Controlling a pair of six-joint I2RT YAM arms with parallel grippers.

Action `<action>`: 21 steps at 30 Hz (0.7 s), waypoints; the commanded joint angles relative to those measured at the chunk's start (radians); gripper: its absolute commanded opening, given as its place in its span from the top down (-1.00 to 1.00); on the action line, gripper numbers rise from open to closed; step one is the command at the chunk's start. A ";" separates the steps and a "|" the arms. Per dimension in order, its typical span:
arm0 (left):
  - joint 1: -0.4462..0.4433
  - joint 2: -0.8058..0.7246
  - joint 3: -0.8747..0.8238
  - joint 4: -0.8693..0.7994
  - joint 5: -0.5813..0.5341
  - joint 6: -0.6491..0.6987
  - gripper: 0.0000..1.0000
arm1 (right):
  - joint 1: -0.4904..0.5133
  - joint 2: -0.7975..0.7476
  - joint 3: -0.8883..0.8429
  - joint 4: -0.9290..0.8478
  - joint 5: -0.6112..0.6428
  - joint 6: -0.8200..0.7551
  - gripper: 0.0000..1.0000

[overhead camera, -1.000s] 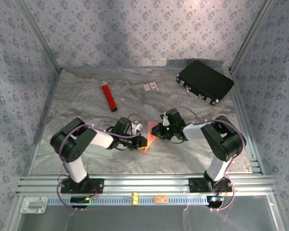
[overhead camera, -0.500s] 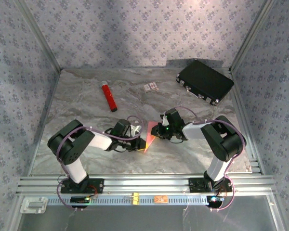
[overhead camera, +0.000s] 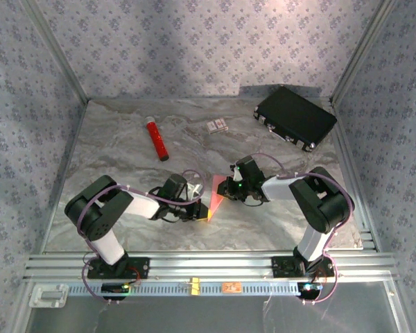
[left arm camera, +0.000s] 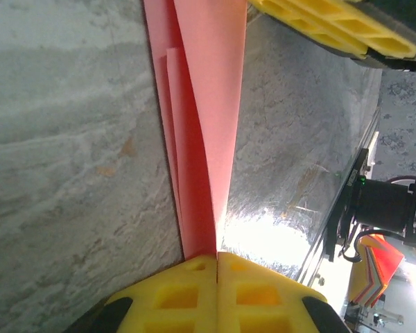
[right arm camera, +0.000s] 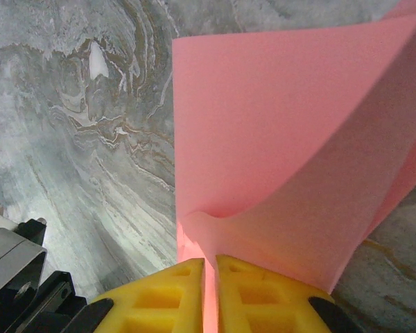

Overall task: Fold a paper plane with a square sheet of paper (pick it up from the middle)
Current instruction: Fold the wing for the fifth time at the center of the table.

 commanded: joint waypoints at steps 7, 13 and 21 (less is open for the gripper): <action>-0.031 0.055 -0.026 -0.106 0.080 0.041 1.00 | 0.012 0.065 -0.020 -0.145 0.121 -0.007 0.73; -0.032 0.042 -0.035 -0.147 0.073 0.051 0.95 | 0.012 0.065 -0.019 -0.154 0.127 -0.008 0.73; -0.032 0.028 -0.029 -0.188 0.069 0.060 0.86 | 0.012 0.068 -0.013 -0.159 0.131 -0.008 0.73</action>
